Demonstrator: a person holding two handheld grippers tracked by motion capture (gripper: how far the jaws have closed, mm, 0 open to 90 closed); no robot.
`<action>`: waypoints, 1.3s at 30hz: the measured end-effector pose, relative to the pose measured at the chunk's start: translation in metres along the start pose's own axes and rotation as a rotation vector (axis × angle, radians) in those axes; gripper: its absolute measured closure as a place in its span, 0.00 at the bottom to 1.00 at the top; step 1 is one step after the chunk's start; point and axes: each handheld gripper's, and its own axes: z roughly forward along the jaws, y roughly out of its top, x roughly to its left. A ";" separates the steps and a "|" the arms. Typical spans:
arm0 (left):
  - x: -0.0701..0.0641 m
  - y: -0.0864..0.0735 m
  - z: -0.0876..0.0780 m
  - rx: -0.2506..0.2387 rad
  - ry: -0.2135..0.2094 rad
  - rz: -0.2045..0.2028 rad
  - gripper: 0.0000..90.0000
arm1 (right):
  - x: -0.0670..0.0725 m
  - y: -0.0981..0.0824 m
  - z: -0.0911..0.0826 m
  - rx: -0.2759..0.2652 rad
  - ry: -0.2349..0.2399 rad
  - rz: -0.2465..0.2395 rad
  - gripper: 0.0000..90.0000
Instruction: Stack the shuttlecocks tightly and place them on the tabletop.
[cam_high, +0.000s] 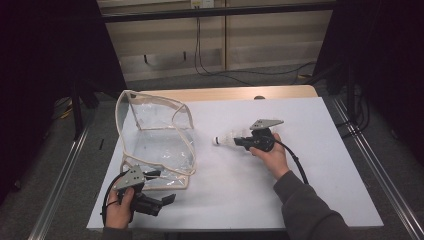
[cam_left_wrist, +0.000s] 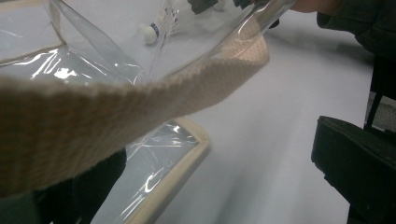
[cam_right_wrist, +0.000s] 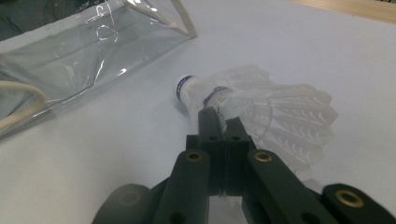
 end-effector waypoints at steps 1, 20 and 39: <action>0.000 0.000 0.000 0.001 0.001 0.001 0.04 | 0.000 0.000 0.000 0.000 0.002 0.004 0.99; 0.000 0.000 0.000 0.004 0.002 0.003 0.04 | 0.000 0.001 0.002 -0.008 0.011 0.004 0.99; 0.000 0.000 0.000 0.004 0.003 0.002 0.04 | 0.002 0.001 0.005 -0.004 0.019 -0.004 1.00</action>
